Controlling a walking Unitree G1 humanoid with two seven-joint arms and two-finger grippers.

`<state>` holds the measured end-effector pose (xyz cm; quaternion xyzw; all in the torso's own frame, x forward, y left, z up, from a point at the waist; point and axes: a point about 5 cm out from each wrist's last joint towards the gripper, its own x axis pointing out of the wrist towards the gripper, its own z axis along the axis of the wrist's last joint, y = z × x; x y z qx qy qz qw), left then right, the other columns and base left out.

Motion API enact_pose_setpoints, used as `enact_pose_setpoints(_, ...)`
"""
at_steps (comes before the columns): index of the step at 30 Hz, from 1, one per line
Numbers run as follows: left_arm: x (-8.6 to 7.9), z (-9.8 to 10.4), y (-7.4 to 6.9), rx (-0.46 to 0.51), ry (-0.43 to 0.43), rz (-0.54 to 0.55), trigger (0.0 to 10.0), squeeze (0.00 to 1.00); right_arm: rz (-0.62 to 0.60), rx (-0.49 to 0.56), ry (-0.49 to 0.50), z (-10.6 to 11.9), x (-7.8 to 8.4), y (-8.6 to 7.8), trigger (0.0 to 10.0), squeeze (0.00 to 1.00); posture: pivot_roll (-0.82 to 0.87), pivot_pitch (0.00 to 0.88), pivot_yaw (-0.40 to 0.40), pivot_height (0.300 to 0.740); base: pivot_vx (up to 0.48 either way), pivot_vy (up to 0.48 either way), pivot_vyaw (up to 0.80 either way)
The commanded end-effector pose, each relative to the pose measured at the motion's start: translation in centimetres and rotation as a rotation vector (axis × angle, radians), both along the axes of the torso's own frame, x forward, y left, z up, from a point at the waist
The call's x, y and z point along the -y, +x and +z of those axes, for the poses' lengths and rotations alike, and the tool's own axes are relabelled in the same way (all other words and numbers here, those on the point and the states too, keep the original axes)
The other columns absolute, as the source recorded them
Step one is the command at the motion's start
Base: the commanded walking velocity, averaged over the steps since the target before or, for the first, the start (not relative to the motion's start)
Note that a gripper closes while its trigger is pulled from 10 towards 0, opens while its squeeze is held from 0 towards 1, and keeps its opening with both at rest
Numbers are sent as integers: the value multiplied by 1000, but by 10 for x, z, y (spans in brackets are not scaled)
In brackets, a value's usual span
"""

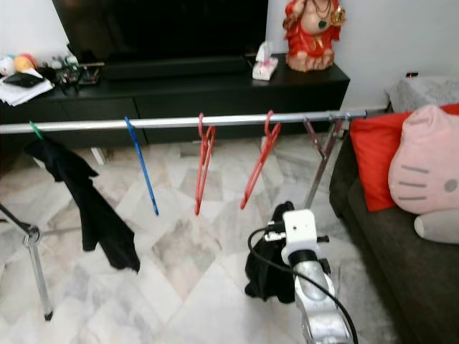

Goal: Hang hanger

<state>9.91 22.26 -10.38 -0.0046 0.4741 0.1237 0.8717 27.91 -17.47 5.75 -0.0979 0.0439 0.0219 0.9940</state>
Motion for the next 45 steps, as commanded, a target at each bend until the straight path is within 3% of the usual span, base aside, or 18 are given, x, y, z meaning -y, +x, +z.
enact_pose_setpoints(1, -3, 1, 1, 19, 21, 6, 10000, 0, -1, 31, -6, 5, 2, 4, 10000, 0, -168, 0, 50, 740, 0, 0, 0)
enact_pose_setpoints(10, -3, 9, 9, 139, 80, 23, 10000, 0, -40, -55, 0, -12, 16, 10, 10000, 0, -159, 0, 43, 740, 0, 0, 0)
enact_pose_setpoints(14, -3, 9, 9, 139, 81, 23, 10000, 0, -39, -54, 0, -12, 16, 10, 10000, 0, -159, 0, 43, 740, 0, 0, 0)
enact_pose_setpoints(15, -17, 43, 69, 404, 174, -45, 10000, 0, -75, -130, 15, -27, 24, 7, 10000, 0, -142, 0, 36, 740, 0, 0, 0)
enact_pose_setpoints(16, -23, 76, 109, 604, 241, -96, 10000, 0, -102, -187, 28, -38, 29, 4, 10000, 0, -139, 0, 35, 740, 0, 0, 0)
enact_pose_setpoints(17, -24, 102, 133, 744, 287, -132, 10000, 0, -122, -228, 37, -46, 33, 1, 10000, 0, -136, 0, 34, 740, 0, 0, 0)
enact_pose_setpoints(18, -23, 121, 147, 843, 314, -156, 10000, 0, -138, -263, 44, -53, 36, -2, 10000, 0, -134, 0, 36, 740, 0, 0, 0)
enact_pose_setpoints(22, -4, 148, 157, 996, 342, -246, 10000, 0, -149, -351, 26, -69, 37, -14, 10000, 0, -136, 0, 43, 740, 0, 0, 0)
enact_pose_setpoints(26, 11, 156, 158, 1037, 331, -288, 10000, 0, -152, -380, 30, -76, 36, -20, 10000, 0, -135, 0, 44, 740, 0, 0, 0)
enact_pose_setpoints(35, 69, 175, 158, 1111, 185, -473, 10000, 0, -172, -525, 14, -98, 36, -39, 10000, 0, -119, 0, 38, 740, 0, 0, 0)
enact_pose_setpoints(45, 72, 183, 157, 1116, 177, -412, 10000, 0, -186, -528, 38, -100, 34, -41, 10000, 0, -115, 0, 37, 740, 0, 0, 0)
